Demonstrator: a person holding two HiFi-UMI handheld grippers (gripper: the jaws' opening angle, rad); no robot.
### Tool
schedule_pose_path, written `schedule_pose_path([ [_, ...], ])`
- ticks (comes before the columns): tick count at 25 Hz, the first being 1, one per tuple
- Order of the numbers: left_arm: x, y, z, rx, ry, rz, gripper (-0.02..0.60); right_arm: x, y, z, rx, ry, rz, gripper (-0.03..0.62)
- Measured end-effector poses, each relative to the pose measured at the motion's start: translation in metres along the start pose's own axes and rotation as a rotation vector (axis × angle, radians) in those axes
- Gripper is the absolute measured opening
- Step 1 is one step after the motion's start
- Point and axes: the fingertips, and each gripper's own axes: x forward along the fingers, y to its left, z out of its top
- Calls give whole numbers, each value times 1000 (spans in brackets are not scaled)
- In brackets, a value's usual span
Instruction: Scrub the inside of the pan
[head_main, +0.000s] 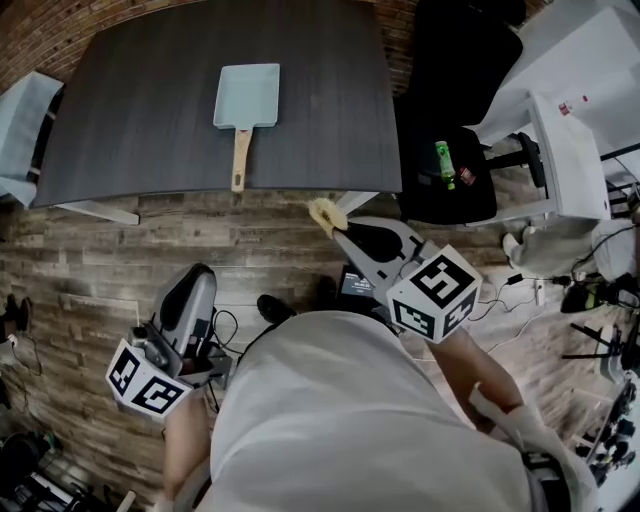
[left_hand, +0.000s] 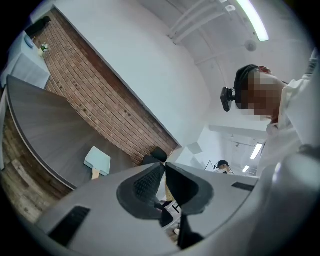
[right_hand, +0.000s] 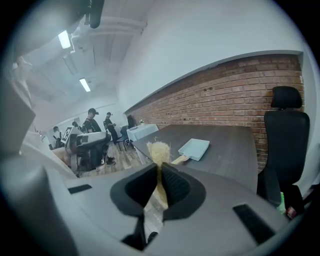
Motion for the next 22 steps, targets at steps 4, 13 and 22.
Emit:
schedule_pose_path([
  [4,31,-13,-3,12,-7,-24,43,-10,-24,13,-7,-42,-6,36],
  [13,63,-38,-18,7,1,-56,67,-21,-46,28,18,-106,-3,35],
  [22,72,-48,-25,3,-18,-87,136,-24,-57,29,27,-134,13,35],
])
